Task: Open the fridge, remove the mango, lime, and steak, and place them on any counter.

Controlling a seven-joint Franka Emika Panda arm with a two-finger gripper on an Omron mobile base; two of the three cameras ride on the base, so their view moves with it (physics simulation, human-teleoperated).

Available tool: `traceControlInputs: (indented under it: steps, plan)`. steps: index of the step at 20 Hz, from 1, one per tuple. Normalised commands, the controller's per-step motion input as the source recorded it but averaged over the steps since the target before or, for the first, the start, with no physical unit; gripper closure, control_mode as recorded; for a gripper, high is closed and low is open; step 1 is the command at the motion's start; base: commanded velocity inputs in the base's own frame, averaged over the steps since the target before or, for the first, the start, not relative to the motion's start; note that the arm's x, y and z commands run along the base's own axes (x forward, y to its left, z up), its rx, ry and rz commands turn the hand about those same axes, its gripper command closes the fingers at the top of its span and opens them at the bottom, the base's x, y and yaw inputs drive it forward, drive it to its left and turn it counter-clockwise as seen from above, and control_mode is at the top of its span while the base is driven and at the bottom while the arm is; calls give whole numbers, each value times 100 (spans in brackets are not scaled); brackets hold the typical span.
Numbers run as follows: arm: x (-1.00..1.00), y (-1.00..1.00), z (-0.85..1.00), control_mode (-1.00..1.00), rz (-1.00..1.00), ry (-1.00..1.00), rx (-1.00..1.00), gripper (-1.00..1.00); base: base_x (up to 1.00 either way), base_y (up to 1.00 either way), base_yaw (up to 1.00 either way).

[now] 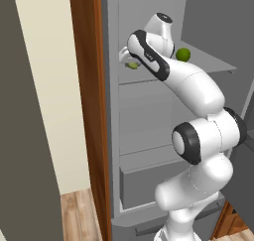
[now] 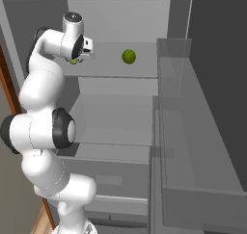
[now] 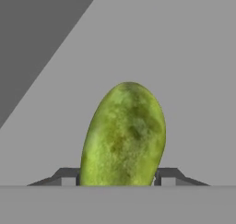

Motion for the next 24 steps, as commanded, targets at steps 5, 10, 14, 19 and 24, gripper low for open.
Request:
traceControlInputs:
  steps: [5, 10, 14, 19, 24]
  plan:
    - [0, 0, 0, -100, 0, 0, 0, 100, 0, 0, 0]
    - [0, 0, 0, -100, 0, 0, 0, 100, 0, 0, 0]
    - [-12, -6, 0, -100, 0, 0, 0, 100, 0, 0, 0]
    - [-39, -14, 0, -100, 1, -5, 0, 100, 0, 0, 0]
    - [-76, -35, 7, -100, -2, -8, 0, 100, 0, 0, 0]
